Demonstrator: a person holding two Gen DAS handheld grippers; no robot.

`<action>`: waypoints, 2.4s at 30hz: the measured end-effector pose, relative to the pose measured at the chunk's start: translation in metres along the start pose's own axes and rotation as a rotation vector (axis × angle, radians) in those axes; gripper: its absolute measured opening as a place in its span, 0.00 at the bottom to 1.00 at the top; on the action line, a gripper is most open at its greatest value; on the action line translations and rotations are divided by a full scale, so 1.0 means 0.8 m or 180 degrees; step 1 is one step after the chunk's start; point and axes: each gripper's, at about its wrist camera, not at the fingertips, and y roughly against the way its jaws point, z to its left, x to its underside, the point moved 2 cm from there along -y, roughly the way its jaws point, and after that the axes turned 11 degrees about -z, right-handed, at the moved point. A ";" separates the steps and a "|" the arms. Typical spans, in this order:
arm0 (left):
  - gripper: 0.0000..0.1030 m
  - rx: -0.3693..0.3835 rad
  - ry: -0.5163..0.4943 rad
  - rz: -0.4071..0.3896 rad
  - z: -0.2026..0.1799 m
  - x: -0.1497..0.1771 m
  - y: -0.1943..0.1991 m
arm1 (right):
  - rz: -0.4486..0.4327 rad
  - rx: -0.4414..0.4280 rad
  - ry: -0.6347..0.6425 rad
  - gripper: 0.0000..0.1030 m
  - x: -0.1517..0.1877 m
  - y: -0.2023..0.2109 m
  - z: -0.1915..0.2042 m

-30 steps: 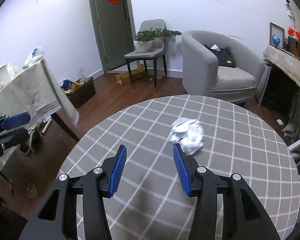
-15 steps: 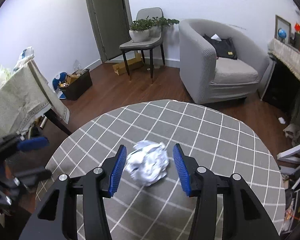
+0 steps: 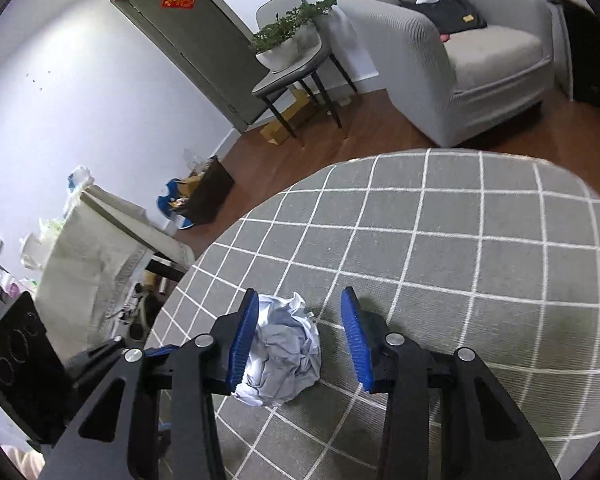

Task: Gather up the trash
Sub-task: 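Grasp the crumpled white tissue with the right gripper while the left grasps the foil ball, then carry the tissue and foil ball over the bin and open both grippers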

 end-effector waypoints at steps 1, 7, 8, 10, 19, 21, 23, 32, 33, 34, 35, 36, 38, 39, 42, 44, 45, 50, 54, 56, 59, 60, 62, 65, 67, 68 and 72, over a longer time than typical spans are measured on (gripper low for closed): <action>0.54 -0.0007 0.0005 0.0011 0.000 0.000 -0.004 | 0.0002 -0.0012 -0.0004 0.40 0.000 0.000 0.001; 0.45 0.0120 0.0206 0.0058 0.005 -0.001 -0.021 | 0.0013 -0.0123 -0.0015 0.28 0.000 -0.002 0.003; 0.45 0.0148 0.0251 0.0029 0.006 -0.002 -0.021 | 0.0016 -0.0122 0.0008 0.26 0.000 -0.001 0.005; 0.44 0.0176 0.0331 0.0008 0.009 -0.005 -0.022 | 0.0014 -0.0132 0.0027 0.24 0.000 0.002 0.008; 0.29 0.0298 0.0289 0.0111 -0.006 -0.007 -0.032 | -0.0027 -0.0092 0.0029 0.19 0.005 0.011 0.020; 0.27 0.0304 0.0221 0.0099 -0.011 -0.007 -0.028 | -0.0058 -0.0075 -0.0003 0.18 0.007 0.016 0.020; 0.25 0.0313 0.0181 0.0095 -0.012 -0.004 -0.025 | -0.0081 -0.0067 -0.0014 0.17 0.009 0.020 0.021; 0.24 0.0286 0.0130 0.0002 0.000 -0.001 0.014 | -0.0154 -0.0162 0.0043 0.13 0.017 0.030 0.053; 0.23 0.0281 0.0133 -0.0008 0.002 0.001 0.018 | -0.0166 -0.0182 0.0050 0.13 0.019 0.030 0.060; 0.23 0.0271 0.0128 -0.0012 0.004 0.003 0.023 | -0.0175 -0.0191 0.0055 0.13 0.021 0.030 0.064; 0.23 0.0235 0.0099 -0.0011 0.006 0.006 0.029 | -0.0180 -0.0205 0.0051 0.12 0.023 0.030 0.067; 0.23 0.0204 0.0071 -0.0012 0.008 0.009 0.034 | -0.0173 -0.0219 0.0057 0.10 0.027 0.029 0.072; 0.23 0.0157 0.0037 -0.0023 0.011 0.015 0.047 | -0.0164 -0.0224 0.0085 0.10 0.033 0.027 0.083; 0.23 0.0134 0.0050 -0.0023 0.013 0.017 0.054 | -0.0160 -0.0233 0.0109 0.10 0.038 0.025 0.092; 0.22 0.0092 0.0032 -0.0049 0.015 0.024 0.075 | -0.0187 -0.0238 0.0180 0.10 0.048 0.028 0.117; 0.22 0.0080 0.0066 -0.0084 0.019 0.028 0.091 | -0.0220 -0.0223 0.0241 0.10 0.055 0.030 0.134; 0.21 0.0082 0.0081 -0.0099 0.020 0.030 0.098 | -0.0240 -0.0198 0.0311 0.10 0.060 0.033 0.146; 0.20 0.0014 0.0082 -0.0163 0.030 0.045 0.136 | -0.0292 -0.0159 0.0490 0.09 0.083 0.038 0.192; 0.19 -0.0085 0.0104 -0.0164 0.042 0.059 0.164 | -0.0304 -0.0183 0.0555 0.08 0.106 0.034 0.222; 0.18 -0.0128 0.0111 -0.0159 0.049 0.065 0.180 | -0.0292 -0.0155 0.0604 0.08 0.121 0.028 0.234; 0.17 -0.0170 0.0107 -0.0191 0.056 0.072 0.201 | -0.0294 -0.0195 0.0582 0.07 0.133 0.020 0.248; 0.15 -0.0179 0.0100 -0.0199 0.057 0.076 0.207 | -0.0295 -0.0211 0.0571 0.07 0.137 0.019 0.252; 0.15 -0.0212 0.0111 -0.0193 0.064 0.084 0.219 | -0.0286 -0.0274 0.0548 0.07 0.147 0.015 0.262; 0.15 -0.0286 0.0125 -0.0173 0.075 0.098 0.233 | -0.0260 -0.0308 0.0573 0.07 0.160 0.006 0.280; 0.15 -0.0320 0.0131 -0.0154 0.083 0.106 0.241 | -0.0217 -0.0339 0.0574 0.07 0.171 -0.003 0.291; 0.13 -0.0342 0.0139 -0.0143 0.087 0.110 0.247 | -0.0200 -0.0347 0.0576 0.07 0.176 -0.006 0.296; 0.11 -0.0404 0.0192 -0.0112 0.106 0.129 0.266 | -0.0123 -0.0397 0.0582 0.07 0.194 -0.023 0.316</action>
